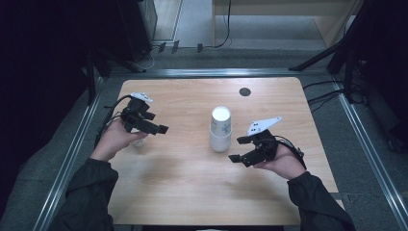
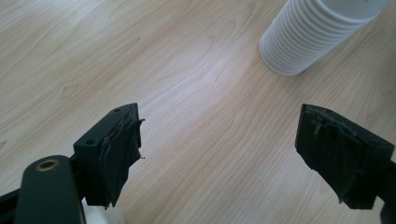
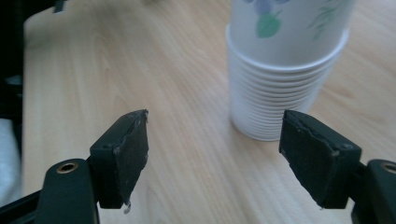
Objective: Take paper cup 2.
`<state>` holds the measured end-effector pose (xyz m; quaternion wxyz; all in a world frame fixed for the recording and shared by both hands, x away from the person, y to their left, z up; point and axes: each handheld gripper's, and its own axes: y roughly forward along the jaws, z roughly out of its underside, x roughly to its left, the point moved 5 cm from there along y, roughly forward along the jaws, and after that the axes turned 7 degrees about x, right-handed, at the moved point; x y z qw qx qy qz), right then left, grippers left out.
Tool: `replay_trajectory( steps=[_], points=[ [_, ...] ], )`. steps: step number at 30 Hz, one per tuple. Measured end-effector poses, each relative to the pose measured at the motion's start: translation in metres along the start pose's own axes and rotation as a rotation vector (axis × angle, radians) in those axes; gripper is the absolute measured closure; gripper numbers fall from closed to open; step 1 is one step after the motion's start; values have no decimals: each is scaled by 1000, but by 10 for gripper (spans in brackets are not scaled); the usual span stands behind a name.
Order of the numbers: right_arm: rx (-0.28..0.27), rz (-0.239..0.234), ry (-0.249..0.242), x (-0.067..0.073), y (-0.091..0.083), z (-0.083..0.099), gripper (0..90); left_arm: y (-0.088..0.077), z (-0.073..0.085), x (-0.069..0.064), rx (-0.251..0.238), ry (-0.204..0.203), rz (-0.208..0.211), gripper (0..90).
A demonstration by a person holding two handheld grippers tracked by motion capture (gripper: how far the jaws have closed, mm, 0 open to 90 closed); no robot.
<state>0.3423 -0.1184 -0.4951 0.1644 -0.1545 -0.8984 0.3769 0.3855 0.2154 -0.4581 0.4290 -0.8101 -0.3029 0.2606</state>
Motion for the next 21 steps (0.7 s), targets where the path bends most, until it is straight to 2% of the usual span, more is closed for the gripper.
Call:
replay_trajectory(
  steps=[1,6,9,13,17,21],
  points=[
    [-5,21,-6,-2,-2,-1,249,1,0,-1,0,3,0,144],
    [-22,55,-19,-7,-10,-5,330,5,2,-12,-9,19,3,144],
    [-29,53,-5,-9,-13,-9,330,7,4,-17,-6,23,8,144],
    [-22,47,10,-14,-17,-14,375,9,7,-24,5,35,8,144],
    [-24,63,-31,-20,-24,-18,403,7,11,-30,-4,44,16,144],
    [-21,64,-38,-29,-27,-27,396,8,15,-37,-22,49,24,144]
  ],
)
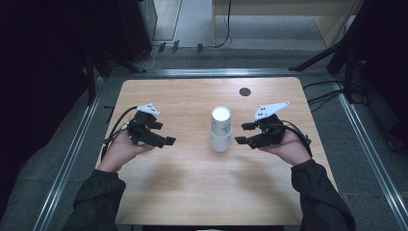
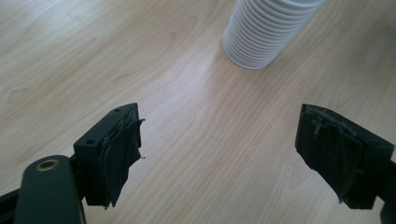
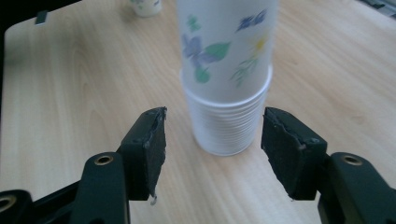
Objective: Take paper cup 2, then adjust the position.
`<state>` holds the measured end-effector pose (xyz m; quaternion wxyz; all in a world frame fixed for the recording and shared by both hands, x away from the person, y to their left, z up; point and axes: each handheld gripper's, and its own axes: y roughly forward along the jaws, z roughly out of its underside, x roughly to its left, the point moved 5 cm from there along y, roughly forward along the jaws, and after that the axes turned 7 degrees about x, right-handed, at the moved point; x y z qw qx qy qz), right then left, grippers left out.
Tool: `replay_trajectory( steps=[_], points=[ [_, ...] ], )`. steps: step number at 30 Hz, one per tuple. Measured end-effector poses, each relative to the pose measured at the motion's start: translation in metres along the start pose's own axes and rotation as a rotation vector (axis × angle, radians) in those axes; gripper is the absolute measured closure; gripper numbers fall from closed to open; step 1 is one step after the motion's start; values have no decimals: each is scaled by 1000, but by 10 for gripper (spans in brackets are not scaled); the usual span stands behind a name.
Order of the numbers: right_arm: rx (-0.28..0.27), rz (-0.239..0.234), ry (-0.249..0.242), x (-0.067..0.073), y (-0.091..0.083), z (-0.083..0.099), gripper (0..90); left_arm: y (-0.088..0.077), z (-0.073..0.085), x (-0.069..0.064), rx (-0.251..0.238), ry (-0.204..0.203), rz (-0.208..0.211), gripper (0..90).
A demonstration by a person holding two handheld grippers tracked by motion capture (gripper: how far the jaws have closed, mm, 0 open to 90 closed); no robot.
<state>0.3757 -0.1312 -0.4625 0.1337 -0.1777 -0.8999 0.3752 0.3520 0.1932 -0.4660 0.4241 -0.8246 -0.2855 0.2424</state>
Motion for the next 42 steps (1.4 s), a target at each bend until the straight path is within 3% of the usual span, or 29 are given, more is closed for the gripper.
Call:
replay_trajectory(
  steps=[6,13,20,25,33,42],
  points=[
    [4,-23,3,-13,3,-15,348,6,7,-9,-3,14,5,144],
    [11,-24,-33,-20,5,-34,308,14,14,-22,2,45,31,145],
    [35,-41,-53,-27,9,-43,300,19,18,-30,-5,44,59,144],
    [93,-53,-89,-28,15,-48,288,20,20,-33,-8,47,60,144],
    [185,-68,-169,-19,21,-62,285,19,24,-32,-9,40,65,144],
    [260,-73,-222,-13,30,-81,278,20,25,-34,-2,51,69,145]
  ],
)
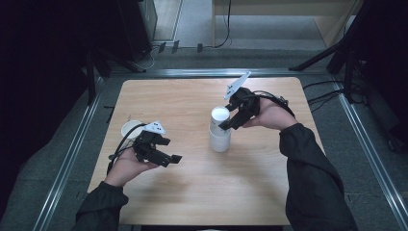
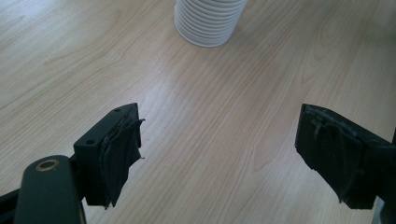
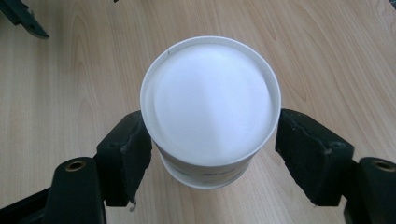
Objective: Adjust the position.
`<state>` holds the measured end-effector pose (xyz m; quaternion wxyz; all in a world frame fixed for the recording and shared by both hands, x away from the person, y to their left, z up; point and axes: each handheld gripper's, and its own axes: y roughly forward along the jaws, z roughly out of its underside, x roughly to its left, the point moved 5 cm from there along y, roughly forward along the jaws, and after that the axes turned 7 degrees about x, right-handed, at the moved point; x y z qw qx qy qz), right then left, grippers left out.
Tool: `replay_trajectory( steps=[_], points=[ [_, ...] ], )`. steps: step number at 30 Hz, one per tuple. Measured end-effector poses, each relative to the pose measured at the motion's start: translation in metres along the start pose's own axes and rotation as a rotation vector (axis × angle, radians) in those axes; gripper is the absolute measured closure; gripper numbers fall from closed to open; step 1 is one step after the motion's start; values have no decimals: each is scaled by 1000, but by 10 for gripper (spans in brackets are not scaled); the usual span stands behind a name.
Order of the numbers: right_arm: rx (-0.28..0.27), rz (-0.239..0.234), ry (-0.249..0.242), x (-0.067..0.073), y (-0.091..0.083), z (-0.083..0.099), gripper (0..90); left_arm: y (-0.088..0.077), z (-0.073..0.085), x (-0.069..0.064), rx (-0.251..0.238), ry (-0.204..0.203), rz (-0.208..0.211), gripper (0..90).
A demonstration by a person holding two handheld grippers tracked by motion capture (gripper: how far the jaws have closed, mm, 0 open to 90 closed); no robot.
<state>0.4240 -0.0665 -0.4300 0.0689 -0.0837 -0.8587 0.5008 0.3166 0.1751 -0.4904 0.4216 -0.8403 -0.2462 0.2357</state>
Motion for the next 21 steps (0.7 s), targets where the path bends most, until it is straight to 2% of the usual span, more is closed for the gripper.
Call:
replay_trajectory(
  steps=[5,15,21],
  points=[
    [24,8,-22,0,1,-7,279,0,0,-1,2,5,3,144],
    [40,-11,-14,3,3,-10,330,0,1,-2,4,11,4,145],
    [55,3,-13,4,0,-12,337,0,1,-2,1,10,-1,144]
  ],
)
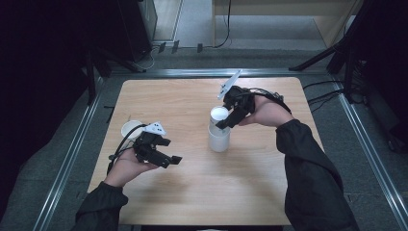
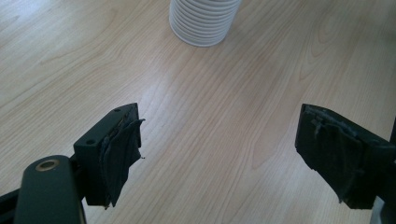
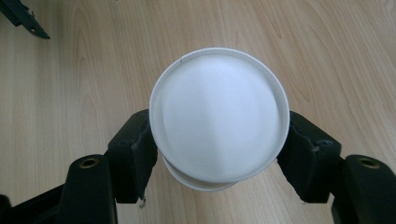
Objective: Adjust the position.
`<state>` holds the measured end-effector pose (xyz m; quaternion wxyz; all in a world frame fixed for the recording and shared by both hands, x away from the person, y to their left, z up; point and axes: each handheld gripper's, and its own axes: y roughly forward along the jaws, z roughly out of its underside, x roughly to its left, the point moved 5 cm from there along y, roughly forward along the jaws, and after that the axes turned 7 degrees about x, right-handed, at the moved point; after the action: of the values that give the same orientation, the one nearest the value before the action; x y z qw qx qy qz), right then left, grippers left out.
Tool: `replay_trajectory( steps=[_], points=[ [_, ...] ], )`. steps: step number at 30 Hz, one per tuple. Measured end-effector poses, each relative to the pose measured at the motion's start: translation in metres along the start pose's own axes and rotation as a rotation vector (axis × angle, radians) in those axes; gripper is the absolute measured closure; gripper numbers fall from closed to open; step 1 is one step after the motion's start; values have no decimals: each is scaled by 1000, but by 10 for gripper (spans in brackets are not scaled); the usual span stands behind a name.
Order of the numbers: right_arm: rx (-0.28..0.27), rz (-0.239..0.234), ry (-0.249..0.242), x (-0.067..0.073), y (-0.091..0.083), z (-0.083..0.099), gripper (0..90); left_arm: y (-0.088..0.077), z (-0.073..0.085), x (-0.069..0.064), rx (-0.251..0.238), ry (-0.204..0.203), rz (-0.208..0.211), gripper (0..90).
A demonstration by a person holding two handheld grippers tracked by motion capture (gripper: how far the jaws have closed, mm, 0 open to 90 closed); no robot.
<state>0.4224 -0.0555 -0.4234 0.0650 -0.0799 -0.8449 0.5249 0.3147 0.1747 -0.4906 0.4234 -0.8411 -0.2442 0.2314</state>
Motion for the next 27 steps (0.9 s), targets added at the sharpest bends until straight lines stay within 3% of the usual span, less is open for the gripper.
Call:
replay_trajectory(
  steps=[14,23,27],
  points=[
    [-11,7,14,1,-18,-8,344,-2,0,2,-12,6,1,145],
    [-14,32,9,5,-41,-17,345,-3,0,4,-26,-16,11,144],
    [-25,33,12,9,-54,-21,346,-2,0,4,-22,-7,10,144]
  ],
)
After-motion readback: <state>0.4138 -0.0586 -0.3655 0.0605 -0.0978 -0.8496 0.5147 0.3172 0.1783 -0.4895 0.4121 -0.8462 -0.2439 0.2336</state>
